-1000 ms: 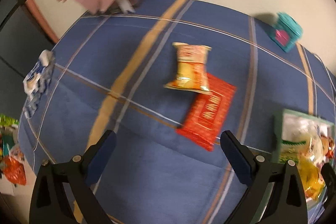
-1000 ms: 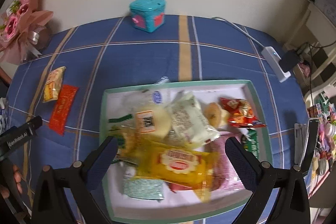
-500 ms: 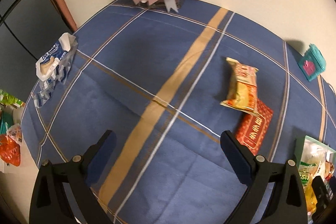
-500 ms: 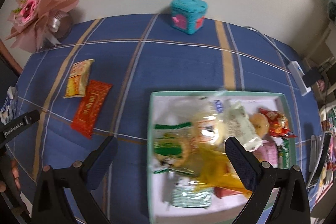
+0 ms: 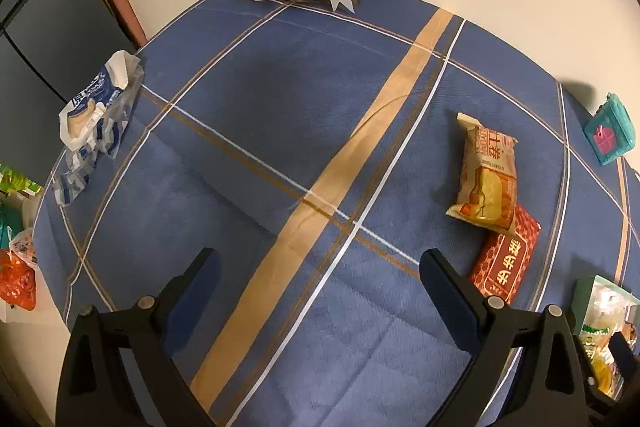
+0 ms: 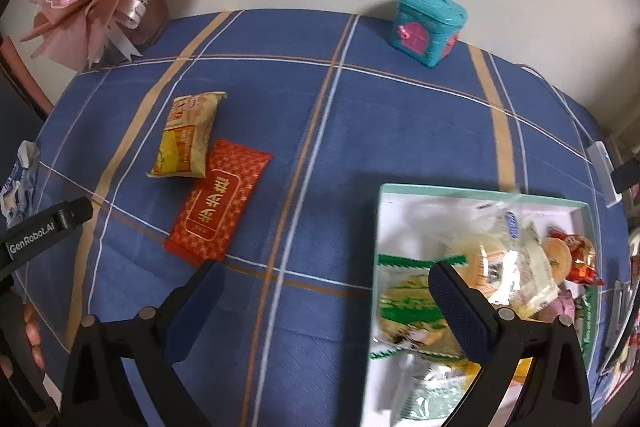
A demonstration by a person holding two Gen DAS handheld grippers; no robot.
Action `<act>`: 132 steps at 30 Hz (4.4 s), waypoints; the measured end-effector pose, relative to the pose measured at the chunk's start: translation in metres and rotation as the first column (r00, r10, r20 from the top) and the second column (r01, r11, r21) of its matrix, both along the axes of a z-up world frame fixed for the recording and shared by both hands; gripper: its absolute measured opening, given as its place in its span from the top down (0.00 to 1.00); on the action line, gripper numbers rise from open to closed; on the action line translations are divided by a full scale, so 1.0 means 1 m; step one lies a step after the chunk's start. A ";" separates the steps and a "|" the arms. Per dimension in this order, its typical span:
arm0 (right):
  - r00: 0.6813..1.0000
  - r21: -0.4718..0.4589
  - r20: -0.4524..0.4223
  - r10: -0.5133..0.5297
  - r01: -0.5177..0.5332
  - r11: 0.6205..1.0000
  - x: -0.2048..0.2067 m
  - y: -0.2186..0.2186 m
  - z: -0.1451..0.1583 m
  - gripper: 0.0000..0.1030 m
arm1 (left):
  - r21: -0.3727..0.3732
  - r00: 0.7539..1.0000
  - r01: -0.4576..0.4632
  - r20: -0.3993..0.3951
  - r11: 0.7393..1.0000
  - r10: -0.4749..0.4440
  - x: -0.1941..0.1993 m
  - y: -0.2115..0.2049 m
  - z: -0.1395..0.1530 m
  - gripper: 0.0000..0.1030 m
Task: Organize snacks
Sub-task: 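Lower the left tool to the yellow-orange bread pack while the right tool approaches the red pack, then grasp the yellow-orange bread pack with the left tool while the right tool grasps the red pack, then carry the yellow-orange bread pack and red pack over the tray and lower them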
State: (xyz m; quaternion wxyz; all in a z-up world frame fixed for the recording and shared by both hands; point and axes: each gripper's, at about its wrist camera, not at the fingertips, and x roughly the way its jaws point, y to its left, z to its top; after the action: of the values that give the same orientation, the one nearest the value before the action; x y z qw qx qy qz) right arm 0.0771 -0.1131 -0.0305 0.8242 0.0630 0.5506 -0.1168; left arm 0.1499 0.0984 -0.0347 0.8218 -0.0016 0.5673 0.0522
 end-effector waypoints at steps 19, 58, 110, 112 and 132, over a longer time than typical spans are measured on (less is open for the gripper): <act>1.000 0.044 0.014 0.000 0.000 0.999 0.047 0.008 -0.036 0.00 | 0.000 1.000 0.011 -0.008 1.000 -0.011 0.038 -0.010 -0.022 0.04; 1.000 0.028 0.019 0.002 -0.002 1.000 0.071 0.004 -0.075 0.00 | -0.039 0.993 0.093 0.078 0.995 -0.090 0.055 -0.041 -0.021 0.04; 0.983 0.019 0.176 -0.059 0.057 0.998 0.015 -0.045 0.026 0.52 | -0.159 0.961 0.249 0.164 0.956 -0.223 -0.003 -0.113 0.041 0.67; 0.981 0.015 0.182 -0.068 0.067 0.998 0.007 -0.049 0.033 0.52 | -0.151 0.956 0.260 0.177 0.954 -0.233 -0.013 -0.116 0.048 0.67; 0.963 -0.004 0.206 -0.174 0.179 0.984 -0.095 -0.096 0.072 0.52 | -0.127 0.909 0.399 0.186 0.908 -0.374 -0.108 -0.165 0.057 0.67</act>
State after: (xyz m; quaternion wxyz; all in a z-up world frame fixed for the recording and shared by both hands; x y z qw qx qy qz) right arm -0.0183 -0.2093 0.0413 0.8634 0.1141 0.4537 -0.1889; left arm 0.0421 -0.0665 0.0225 0.8551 0.0401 0.4921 -0.1584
